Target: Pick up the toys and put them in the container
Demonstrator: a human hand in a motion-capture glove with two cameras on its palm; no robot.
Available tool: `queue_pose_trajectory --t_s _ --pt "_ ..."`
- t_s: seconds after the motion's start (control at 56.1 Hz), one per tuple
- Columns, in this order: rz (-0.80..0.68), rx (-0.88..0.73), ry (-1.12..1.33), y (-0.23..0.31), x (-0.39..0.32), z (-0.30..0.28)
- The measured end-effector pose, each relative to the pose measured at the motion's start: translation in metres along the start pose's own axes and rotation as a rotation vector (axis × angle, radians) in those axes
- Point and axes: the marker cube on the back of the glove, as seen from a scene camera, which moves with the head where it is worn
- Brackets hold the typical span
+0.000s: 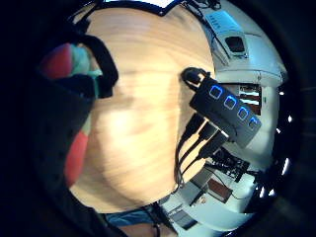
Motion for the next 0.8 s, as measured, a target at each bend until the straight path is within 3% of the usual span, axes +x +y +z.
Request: queue_pose_trajectory --t_s 0.125,0.375,0.803 --pt "-0.014 0.104 0.001 -0.004 -0.006 -0.016" --pt "-0.019 0.11 -0.007 -0.002 -0.019 -0.073" --pt "-0.134 0.265 -0.006 0.034 -0.117 -0.207"
